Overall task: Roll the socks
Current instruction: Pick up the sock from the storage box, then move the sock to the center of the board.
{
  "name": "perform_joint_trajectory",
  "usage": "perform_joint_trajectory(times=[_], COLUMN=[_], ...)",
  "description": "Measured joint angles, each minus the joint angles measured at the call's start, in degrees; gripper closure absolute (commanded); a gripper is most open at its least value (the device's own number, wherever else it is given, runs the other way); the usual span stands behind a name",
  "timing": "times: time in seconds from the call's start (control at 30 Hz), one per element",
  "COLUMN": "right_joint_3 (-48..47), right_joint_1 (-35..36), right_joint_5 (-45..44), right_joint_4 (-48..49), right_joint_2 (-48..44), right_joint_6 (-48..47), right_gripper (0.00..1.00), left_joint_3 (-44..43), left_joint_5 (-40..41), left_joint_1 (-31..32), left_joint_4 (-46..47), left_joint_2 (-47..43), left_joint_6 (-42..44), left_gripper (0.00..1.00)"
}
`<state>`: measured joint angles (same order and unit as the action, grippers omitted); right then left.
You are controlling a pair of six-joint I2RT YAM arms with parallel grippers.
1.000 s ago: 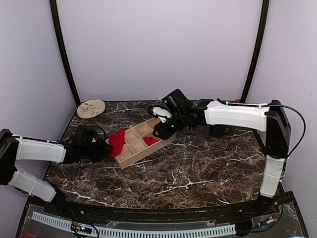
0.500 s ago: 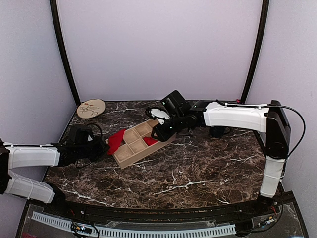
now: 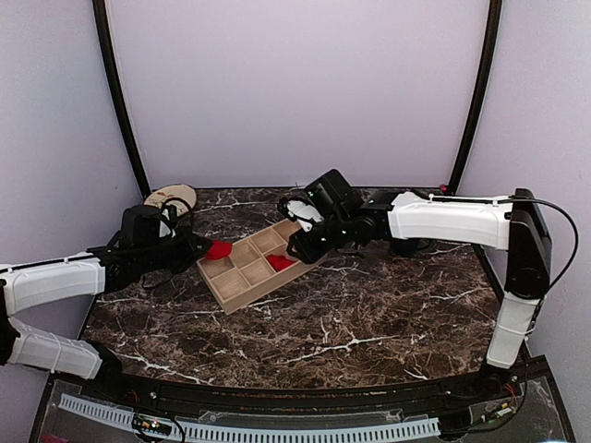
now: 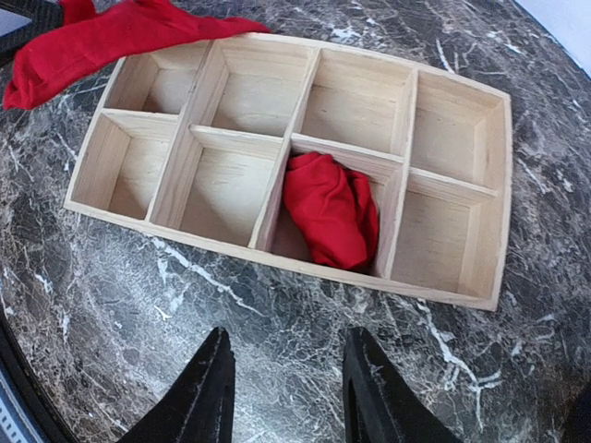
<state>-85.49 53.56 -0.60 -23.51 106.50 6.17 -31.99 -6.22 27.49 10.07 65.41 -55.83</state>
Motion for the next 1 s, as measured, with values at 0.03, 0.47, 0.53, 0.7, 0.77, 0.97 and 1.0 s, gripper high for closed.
perform_joint_trajectory(times=[0.03,0.47,0.53,0.7,0.77,0.97,1.0], right_joint_3=[0.31,10.08,12.37,18.67,21.55,28.92,29.97], right_joint_1=[0.02,-0.11,-0.42,-0.70,-0.74,-0.81,-0.81], right_joint_5=[-0.83,-11.80,-13.53,-17.73,-19.17,-24.17,-25.00], right_joint_4=[0.24,1.64,1.64,1.46,1.44,-0.61,-0.85], right_joint_2=[-0.59,-13.62,-16.50,-24.15,-27.08,-35.34,-36.81], right_joint_6=[0.42,7.52,9.16,13.33,15.04,20.59,21.55], right_gripper=[0.63,0.62,0.63,0.63,0.63,0.63,0.63], left_joint_3=[-1.70,-17.11,-18.95,-25.40,-28.55,-35.12,-36.04], left_joint_5=[-0.85,-10.86,-12.57,-16.46,-17.46,-20.59,-21.09], left_joint_1=[0.00,0.00,0.09,2.80,5.14,12.79,13.81], left_joint_4=[-0.07,-0.46,-0.35,-0.22,-0.07,3.98,4.85], left_joint_2=[0.48,6.97,8.15,13.11,15.67,23.41,25.07], left_joint_6=[0.87,7.39,7.61,8.59,8.96,7.93,7.52], left_gripper=[1.00,1.00,1.00,1.00,1.00,1.00,1.00])
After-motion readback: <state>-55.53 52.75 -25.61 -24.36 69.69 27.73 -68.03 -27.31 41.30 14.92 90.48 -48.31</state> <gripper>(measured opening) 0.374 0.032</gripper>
